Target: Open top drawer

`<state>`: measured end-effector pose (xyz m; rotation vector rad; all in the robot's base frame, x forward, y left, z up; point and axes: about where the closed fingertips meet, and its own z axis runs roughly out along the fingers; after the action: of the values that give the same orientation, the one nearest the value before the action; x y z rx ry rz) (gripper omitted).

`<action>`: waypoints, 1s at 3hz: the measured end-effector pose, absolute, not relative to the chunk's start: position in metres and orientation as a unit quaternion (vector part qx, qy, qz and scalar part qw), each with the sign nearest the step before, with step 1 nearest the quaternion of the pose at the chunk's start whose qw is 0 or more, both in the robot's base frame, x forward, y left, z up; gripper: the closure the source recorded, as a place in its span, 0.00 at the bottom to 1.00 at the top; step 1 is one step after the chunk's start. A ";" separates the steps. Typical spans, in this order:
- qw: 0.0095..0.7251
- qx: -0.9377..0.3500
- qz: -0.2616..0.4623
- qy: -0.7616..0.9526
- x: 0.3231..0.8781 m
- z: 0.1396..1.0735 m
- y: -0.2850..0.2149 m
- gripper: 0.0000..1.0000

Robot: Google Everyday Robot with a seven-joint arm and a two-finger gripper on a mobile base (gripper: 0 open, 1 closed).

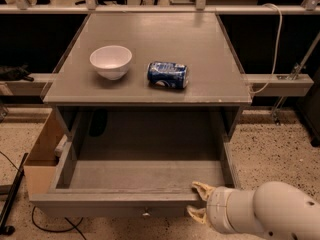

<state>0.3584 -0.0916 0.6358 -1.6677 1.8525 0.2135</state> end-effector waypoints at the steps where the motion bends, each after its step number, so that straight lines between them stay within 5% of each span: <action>1: 0.315 -0.633 0.081 0.703 0.358 0.636 -0.092 0.58; 3: 0.315 -0.633 0.081 0.703 0.358 0.636 -0.092 0.11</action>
Offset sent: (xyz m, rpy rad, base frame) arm 0.0000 0.0000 0.0000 0.0000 0.0000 0.0000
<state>0.3584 -0.0916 0.6358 -1.6677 1.8525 0.2134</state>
